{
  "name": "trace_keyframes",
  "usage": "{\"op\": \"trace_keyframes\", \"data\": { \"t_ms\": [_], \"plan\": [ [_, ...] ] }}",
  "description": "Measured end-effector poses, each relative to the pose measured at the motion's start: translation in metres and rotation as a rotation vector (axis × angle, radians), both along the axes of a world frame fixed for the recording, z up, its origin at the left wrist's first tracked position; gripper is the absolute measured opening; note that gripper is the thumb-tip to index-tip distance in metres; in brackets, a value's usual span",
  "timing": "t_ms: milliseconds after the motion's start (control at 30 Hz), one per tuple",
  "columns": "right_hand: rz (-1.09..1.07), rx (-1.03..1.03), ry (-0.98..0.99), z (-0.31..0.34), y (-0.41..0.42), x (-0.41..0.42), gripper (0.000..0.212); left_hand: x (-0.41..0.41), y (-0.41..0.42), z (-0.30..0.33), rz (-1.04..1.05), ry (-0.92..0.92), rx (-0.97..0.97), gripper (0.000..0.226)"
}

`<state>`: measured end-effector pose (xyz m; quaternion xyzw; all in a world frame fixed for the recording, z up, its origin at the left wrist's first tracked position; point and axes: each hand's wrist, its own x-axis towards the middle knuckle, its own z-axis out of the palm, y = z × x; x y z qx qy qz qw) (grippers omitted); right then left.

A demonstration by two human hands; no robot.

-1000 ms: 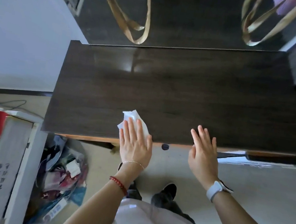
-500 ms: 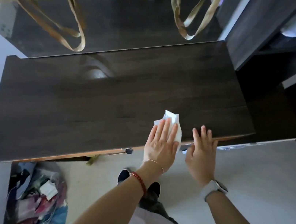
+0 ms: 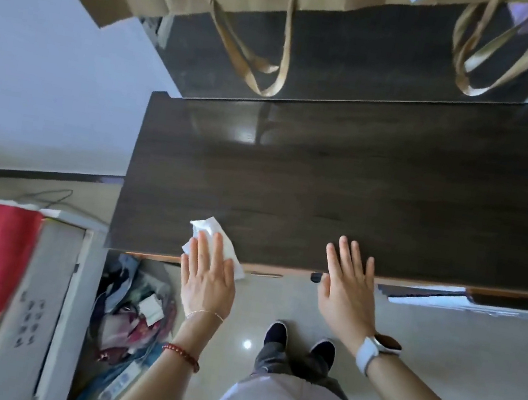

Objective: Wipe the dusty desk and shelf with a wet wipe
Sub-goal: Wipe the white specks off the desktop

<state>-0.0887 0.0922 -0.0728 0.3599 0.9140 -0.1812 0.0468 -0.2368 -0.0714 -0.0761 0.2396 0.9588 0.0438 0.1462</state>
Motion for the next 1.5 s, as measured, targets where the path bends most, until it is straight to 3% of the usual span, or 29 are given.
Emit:
{"op": "trace_keyframes", "data": {
  "t_ms": [167,400,533,667,767,900,1167,1300,1400,1500],
  "plan": [
    [-0.001,-0.005,0.013,0.004,-0.026,-0.028,0.051,-0.061,-0.040,0.009,0.232,0.000,0.013,0.053],
    [-0.012,-0.095,0.010,0.020,-0.038,-0.043,0.053,-0.103,-0.036,0.017,0.356,0.028,0.015,0.047],
    [-0.014,-0.179,0.032,0.028,-0.038,-0.037,0.046,-0.079,-0.020,0.014,0.084,0.102,0.123,0.029],
    [-0.036,-0.189,0.035,0.033,-0.036,-0.011,0.042,-0.024,0.013,0.016,-0.325,0.038,0.309,0.034],
    [-0.077,-0.193,0.039,0.038,-0.031,0.010,0.044,-0.010,0.025,0.015,-0.411,0.001,0.362,0.027],
    [-0.062,-0.204,0.007,0.043,-0.028,0.010,0.045,-0.019,0.008,0.012,-0.309,0.016,0.229,0.050],
    [0.160,-0.209,-0.002,0.046,-0.054,-0.055,0.049,-0.051,-0.039,0.017,-0.126,0.127,0.104,0.056],
    [0.208,-0.189,-0.050,0.043,-0.068,-0.078,0.049,-0.087,-0.071,0.011,0.022,0.040,-0.015,0.051],
    [0.207,-0.148,-0.072,0.039,-0.073,-0.081,0.049,-0.122,-0.092,0.007,0.182,0.031,-0.012,0.052],
    [0.206,-0.136,-0.053,0.036,-0.075,-0.078,0.051,-0.139,-0.095,0.003,0.208,0.051,0.004,0.047]
  ]
}}
